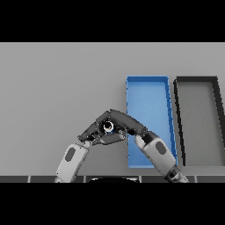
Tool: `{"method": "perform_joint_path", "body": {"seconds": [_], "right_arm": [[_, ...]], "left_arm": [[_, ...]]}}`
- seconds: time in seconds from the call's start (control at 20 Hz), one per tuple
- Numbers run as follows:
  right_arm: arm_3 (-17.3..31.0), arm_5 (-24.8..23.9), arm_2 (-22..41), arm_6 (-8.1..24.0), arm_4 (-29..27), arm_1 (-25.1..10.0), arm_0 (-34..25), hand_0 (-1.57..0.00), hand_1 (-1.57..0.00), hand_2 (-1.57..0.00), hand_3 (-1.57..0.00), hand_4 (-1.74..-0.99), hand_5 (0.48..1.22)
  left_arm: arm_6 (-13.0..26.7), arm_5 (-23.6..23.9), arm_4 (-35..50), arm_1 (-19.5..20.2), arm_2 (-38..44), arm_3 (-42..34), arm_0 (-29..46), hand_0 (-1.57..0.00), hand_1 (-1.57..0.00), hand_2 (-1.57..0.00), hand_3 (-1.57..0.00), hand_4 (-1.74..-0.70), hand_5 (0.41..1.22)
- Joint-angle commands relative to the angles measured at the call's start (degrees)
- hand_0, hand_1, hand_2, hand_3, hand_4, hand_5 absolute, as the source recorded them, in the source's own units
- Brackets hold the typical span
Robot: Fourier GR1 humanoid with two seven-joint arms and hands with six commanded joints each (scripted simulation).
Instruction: Pick up the blue pipe and place it into the blue bin.
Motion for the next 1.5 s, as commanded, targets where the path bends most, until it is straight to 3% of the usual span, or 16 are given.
{"method": "perform_joint_path", "body": {"seconds": [0.0, 0.1, 0.2, 0.4, 0.55, 0.6, 0.65, 0.8, 0.9, 0.95, 1.0, 1.1, 1.2, 1.35, 1.45], "right_arm": [[0.1, 0.2, -0.1, -0.1, -0.5, -0.4, -0.4, -1.34, -1.34, -1.35, -1.19, -1.628, 0.856], [0.3, -0.7, 0.8, -0.2, 0.5, -0.5, -1.2, -1.43, -1.43, -1.43, -1.30, -1.665, 0.987], [0.6, -1.0, 2.0, -1.7, 1.4, -0.8, -1.0, -1.48, -1.48, -1.48, -1.40, -1.692, 1.071], [1.0, -2.5, 2.4, -5.1, 1.0, -1.0, -0.5, -1.53, -1.53, -1.53, -1.50, -1.721, 1.160], [0.0, -3.7, 2.6, -5.5, 2.1, -1.1, 0.2, -1.55, -1.55, -1.55, -1.54, -1.731, 1.190], [-0.5, -4.0, 3.0, -5.5, 2.6, -1.1, 0.3, -1.56, -1.56, -1.56, -1.54, -1.733, 1.196], [-0.3, -4.3, 3.1, -4.1, 3.0, -1.0, 0.2, -1.56, -1.56, -1.56, -1.55, -1.734, 1.201], [-1.2, -5.3, 3.7, -2.3, 3.2, -0.5, 0.4, -1.56, -1.56, -1.56, -1.56, -1.738, 1.211], [-1.0, -6.0, 3.7, -1.3, 3.7, -0.2, 0.3, -1.57, -1.57, -1.57, -1.56, -1.739, 1.214], [-1.0, -5.9, 3.3, -2.4, 3.9, -0.7, 0.3, -1.57, -1.57, -1.57, -1.56, -1.739, 1.216], [-1.0, -6.4, 3.9, -3.3, 4.5, -0.3, 0.2, -1.57, -1.57, -1.57, -1.57, -1.740, 1.217], [-1.0, -6.9, 4.4, -3.6, 4.9, -0.2, 0.4, -1.57, -1.57, -1.57, -1.57, -1.740, 1.218], [-0.6, -7.0, 3.9, -3.4, 4.4, -0.2, -0.7, -1.57, -1.57, -1.57, -1.57, -1.740, 1.219], [-1.1, -7.2, 3.3, -4.7, 2.5, -0.3, 0.3, -1.57, -1.57, -1.57, -1.57, -1.741, 1.220], [-1.0, -7.7, 1.9, -3.5, -1.7, 1.1, -0.3, -1.57, -1.57, -1.57, -1.57, -1.741, 1.220]], "left_arm": [[-0.3, -0.3, 0.4, 0.1, 0.0, -0.3, 0.4, -1.57, -1.57, -1.57, -1.50, -1.70, 1.221], [-0.4, -0.6, 1.4, -0.1, 0.5, -0.6, 0.0, -1.57, -1.57, -1.57, -1.46, -1.71, 1.221], [-0.5, -0.2, 0.8, -0.2, 0.1, -0.7, 0.5, -1.57, -1.57, -1.57, -1.44, -1.72, 1.221], [2.3, 0.2, 0.1, 0.2, 0.1, -2.0, 0.3, -1.57, -1.57, -1.57, -1.43, -1.73, 1.221], [-1.4, 2.1, -2.6, 0.8, 0.1, -0.9, -0.8, -1.57, -1.57, -1.57, -1.45, -1.72, 1.221], [-2.2, 2.4, -3.5, 1.4, -0.3, -1.8, 0.0, -1.46, -1.34, -1.29, -1.17, -1.60, 1.221], [-3.2, 1.5, -3.5, 2.0, -0.4, -1.6, 0.4, -1.17, -1.07, -1.03, -0.93, -1.47, 1.221], [-3.1, -2.6, -5.2, 3.1, -0.2, -1.5, -0.4, -0.60, -0.55, -0.53, -0.48, -1.21, 1.221], [-1.8, -2.8, -7.1, 2.8, -0.1, -1.4, -0.4, -0.38, -0.35, -0.34, -0.30, -1.08, 1.029], [-0.3, -2.6, -7.2, 3.1, 0.5, -0.8, -0.2, -0.31, -0.28, -0.27, -0.24, -1.05, 0.938], [2.4, -2.4, -6.7, 2.5, 0.8, -1.2, -0.8, -0.24, -0.22, -0.22, -0.19, -1.02, 0.848], [3.2, -2.4, -6.0, 2.1, 1.1, -1.0, -0.5, -0.16, -0.14, -0.14, -0.12, -0.98, 0.704], [6.3, -2.3, -5.0, 1.1, 1.2, -1.4, 0.0, -0.10, -0.09, -0.09, -0.08, -0.97, 0.603], [4.7, -1.2, -6.9, 1.8, 1.3, -0.2, 0.0, -0.05, -0.05, -0.04, -0.04, -0.95, 0.513], [4.3, -1.3, -7.4, 2.1, 1.2, 0.1, 0.1, -0.03, -0.03, -0.03, -0.03, -0.93, 0.484]]}}
